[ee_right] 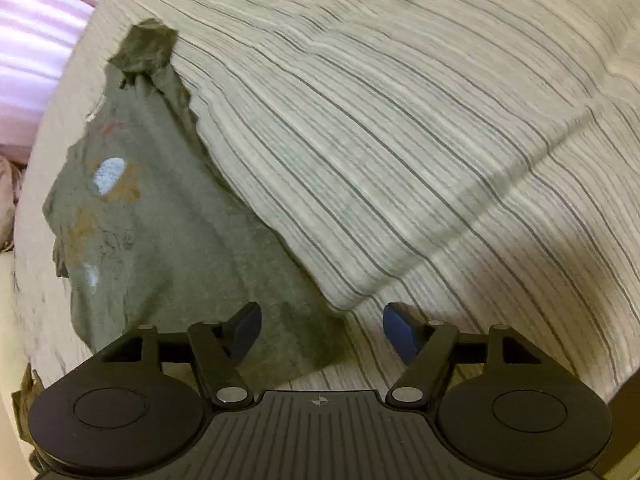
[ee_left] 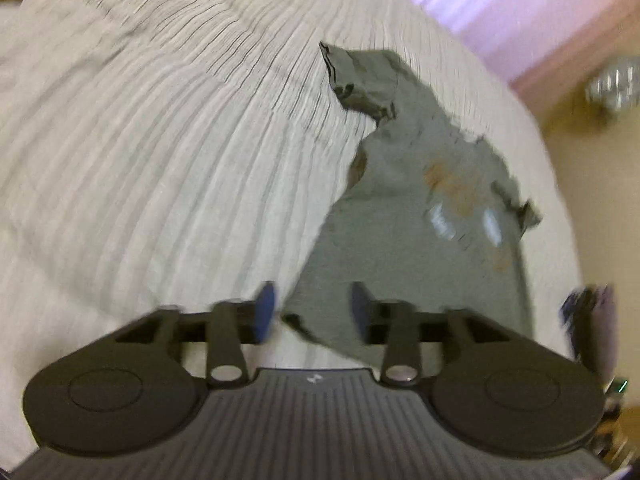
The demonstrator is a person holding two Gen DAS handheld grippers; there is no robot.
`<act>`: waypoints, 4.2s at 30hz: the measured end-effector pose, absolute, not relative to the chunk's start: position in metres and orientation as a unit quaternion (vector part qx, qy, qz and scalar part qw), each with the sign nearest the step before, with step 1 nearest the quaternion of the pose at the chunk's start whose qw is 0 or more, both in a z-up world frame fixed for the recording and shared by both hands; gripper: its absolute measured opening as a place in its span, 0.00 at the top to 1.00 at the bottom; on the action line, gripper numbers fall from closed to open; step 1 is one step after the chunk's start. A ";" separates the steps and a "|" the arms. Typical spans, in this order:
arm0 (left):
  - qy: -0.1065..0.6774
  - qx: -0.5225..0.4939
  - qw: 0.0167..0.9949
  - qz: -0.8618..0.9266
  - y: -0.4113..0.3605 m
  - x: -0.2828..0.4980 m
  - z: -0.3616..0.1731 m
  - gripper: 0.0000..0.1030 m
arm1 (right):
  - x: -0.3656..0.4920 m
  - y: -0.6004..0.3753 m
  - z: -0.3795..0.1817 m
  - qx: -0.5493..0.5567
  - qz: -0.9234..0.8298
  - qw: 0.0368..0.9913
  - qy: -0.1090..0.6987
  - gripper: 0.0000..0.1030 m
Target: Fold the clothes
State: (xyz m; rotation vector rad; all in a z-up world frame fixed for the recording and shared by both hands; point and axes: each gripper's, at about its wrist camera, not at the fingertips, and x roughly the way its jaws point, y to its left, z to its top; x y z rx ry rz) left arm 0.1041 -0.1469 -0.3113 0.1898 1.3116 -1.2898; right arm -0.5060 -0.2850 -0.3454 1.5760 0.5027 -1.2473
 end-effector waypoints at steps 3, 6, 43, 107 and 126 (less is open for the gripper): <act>0.582 0.059 0.596 -0.550 -0.156 0.096 -0.320 0.55 | -0.499 -0.281 -0.346 0.650 -0.510 0.525 0.202 0.31; 0.586 0.069 0.604 -0.535 -0.165 0.094 -0.336 0.53 | -0.494 -0.278 -0.349 0.641 -0.510 0.541 0.194 0.32; 0.593 0.287 0.516 -0.548 -0.085 0.033 -0.344 0.91 | -0.505 -0.234 -0.325 0.538 -0.501 0.546 0.402 0.76; 0.544 0.226 0.542 -0.599 -0.345 -0.101 -0.332 0.86 | -0.584 -0.570 -0.380 0.619 -0.583 0.517 0.098 0.99; 0.538 0.140 0.647 -0.521 -0.322 -0.023 -0.323 0.71 | -0.529 -0.515 -0.358 0.562 -0.595 0.538 0.201 0.96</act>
